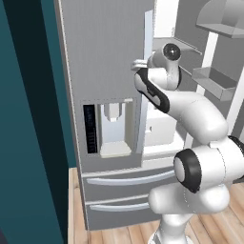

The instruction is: Take the cupcakes from the fridge and place them on the empty tray on the dining counter.

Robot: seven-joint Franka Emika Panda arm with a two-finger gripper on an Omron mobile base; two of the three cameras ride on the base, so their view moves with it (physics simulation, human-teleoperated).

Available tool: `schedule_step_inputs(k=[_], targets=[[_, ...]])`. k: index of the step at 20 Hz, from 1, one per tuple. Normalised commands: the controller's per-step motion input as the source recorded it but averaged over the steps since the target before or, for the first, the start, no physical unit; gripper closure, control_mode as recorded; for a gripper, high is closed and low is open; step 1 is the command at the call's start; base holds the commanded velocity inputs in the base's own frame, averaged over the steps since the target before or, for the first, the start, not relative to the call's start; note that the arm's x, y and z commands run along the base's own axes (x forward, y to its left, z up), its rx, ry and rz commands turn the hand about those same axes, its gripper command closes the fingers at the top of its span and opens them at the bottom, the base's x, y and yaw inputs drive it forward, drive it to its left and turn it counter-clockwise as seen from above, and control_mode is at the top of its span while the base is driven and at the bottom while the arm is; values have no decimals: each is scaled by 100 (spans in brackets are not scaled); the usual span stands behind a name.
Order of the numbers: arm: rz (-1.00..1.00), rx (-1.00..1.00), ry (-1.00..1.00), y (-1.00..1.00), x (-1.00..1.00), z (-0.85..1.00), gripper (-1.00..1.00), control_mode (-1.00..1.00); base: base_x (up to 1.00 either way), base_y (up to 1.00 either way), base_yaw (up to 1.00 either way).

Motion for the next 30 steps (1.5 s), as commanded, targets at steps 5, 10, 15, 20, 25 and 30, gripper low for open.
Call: schedule_step_inputs(k=[5, 10, 15, 20, 25, 30], targets=[[0, 1, 0, 14, 33, -9, 100, -100, 0, 0, 0], [1, 3, 1, 22, 38, -9, 100, -100, 0, 0, 0], [6, 1, 8, 72, 4, 0, 100, -100, 0, 0, 0], [2, 0, 7, 99, -33, 0, 100, -100, 0, 0, 0], [0, 0, 1, 93, -78, 3, 100, -100, 0, 0, 0], [0, -1, 0, 100, -82, 2, 100, -100, 0, 0, 0]])
